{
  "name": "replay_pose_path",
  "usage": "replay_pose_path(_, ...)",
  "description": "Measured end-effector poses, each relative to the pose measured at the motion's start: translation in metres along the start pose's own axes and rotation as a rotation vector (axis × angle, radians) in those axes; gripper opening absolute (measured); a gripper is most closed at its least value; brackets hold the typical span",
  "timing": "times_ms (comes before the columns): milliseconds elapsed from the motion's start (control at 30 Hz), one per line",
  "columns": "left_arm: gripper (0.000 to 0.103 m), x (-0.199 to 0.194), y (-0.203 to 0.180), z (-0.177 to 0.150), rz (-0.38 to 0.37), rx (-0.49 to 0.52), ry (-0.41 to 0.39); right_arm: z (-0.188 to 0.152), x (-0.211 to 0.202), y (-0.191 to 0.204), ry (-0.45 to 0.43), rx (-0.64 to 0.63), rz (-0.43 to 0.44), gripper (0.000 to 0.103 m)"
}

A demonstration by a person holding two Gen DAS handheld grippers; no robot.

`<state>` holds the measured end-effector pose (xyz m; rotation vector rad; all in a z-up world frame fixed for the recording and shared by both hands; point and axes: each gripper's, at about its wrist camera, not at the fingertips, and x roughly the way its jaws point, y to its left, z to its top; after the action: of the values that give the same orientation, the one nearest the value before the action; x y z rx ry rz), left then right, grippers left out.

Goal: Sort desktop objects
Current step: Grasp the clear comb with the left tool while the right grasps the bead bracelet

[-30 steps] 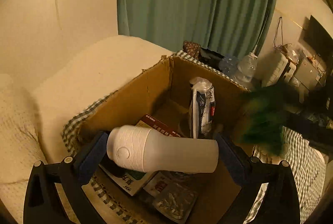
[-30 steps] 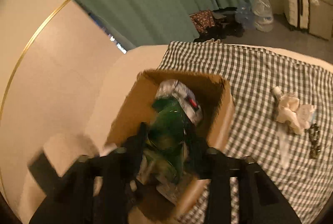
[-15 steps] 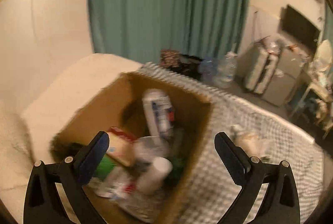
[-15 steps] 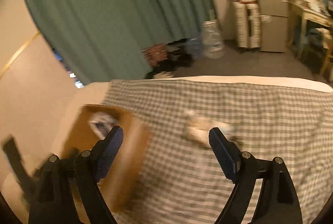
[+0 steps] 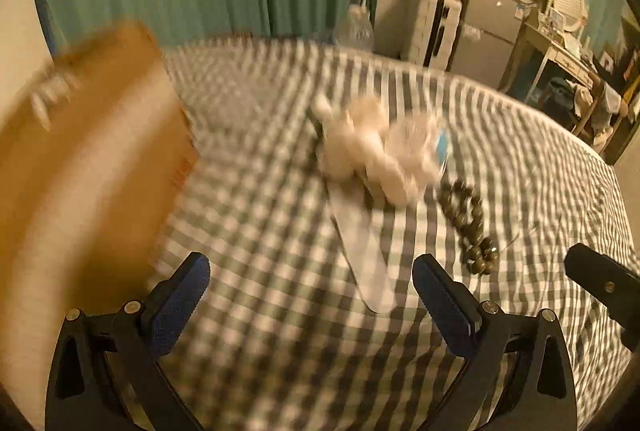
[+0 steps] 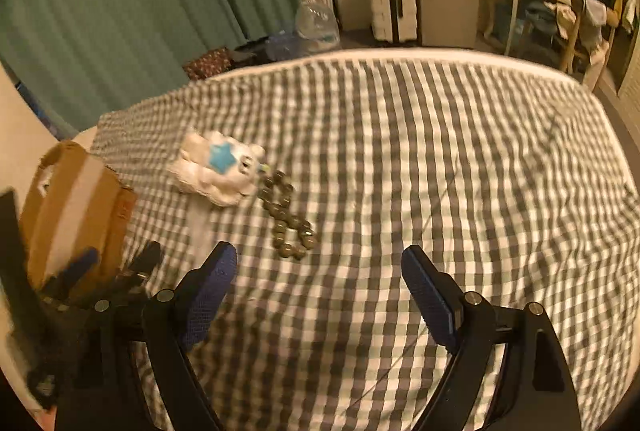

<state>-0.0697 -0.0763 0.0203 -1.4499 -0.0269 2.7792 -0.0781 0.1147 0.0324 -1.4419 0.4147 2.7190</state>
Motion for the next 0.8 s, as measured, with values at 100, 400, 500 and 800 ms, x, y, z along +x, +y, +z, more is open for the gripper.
replay_pose_path(100,0.103,0.021,0.001,-0.002,-0.025,-0.053,0.005,0.004,0.024,-0.003,0.019,0.002,0.021,0.085)
replay_pose_path(400,0.088,0.051,0.003,-0.01,-0.089,-0.006,-0.026,0.015,0.087,0.023,0.099,-0.056,0.074,0.062)
replay_pose_path(500,0.024,0.046,0.003,-0.009,-0.113,0.005,-0.067,0.009,0.106,0.029,0.153,-0.091,0.028,0.033)
replay_pose_path(800,0.024,0.026,0.022,-0.016,-0.249,-0.083,-0.035,-0.017,0.054,0.006,0.124,-0.084,0.019,0.012)
